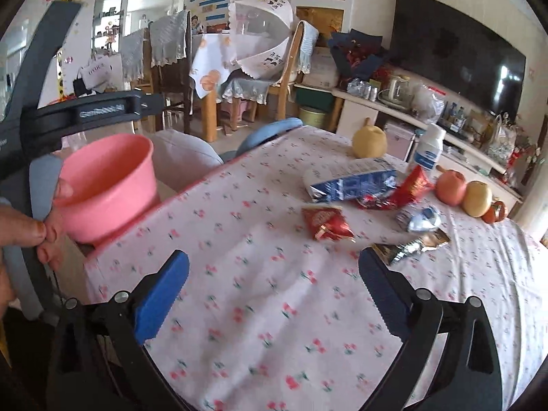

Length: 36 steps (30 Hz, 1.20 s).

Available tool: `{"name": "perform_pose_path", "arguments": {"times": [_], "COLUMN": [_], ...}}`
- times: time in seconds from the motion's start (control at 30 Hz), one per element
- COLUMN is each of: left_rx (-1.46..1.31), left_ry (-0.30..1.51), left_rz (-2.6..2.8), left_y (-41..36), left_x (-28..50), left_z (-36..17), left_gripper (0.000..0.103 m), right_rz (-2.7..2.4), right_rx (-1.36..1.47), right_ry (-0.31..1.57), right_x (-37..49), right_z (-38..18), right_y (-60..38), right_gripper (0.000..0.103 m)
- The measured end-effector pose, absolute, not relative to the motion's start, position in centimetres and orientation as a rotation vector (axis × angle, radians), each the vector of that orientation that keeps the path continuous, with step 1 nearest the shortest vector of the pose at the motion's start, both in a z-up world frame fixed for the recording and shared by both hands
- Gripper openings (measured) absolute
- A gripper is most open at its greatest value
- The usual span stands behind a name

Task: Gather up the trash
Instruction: 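Move both tools back over the table toward the red packet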

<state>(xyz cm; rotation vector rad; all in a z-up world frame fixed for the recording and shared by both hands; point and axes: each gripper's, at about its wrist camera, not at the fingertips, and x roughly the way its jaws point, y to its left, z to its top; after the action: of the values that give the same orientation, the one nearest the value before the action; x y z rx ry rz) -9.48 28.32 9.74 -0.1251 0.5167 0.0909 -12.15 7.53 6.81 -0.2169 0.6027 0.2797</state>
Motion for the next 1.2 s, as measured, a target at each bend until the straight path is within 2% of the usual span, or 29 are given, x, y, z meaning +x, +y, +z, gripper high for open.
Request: {"name": "perform_pose_path", "arguments": {"times": [1.2], "left_rx": [0.068], "left_ry": [0.632], "left_rz": [-0.077], "left_y": [12.5], "left_x": [-9.0], "left_z": [6.8], "left_gripper": [0.093], "right_rz": [0.159], "right_rx": [0.045], "right_ry": [0.67], "right_x": [-13.3], "right_z": [6.9], "right_y": [-8.9], "right_gripper": [0.098]}}
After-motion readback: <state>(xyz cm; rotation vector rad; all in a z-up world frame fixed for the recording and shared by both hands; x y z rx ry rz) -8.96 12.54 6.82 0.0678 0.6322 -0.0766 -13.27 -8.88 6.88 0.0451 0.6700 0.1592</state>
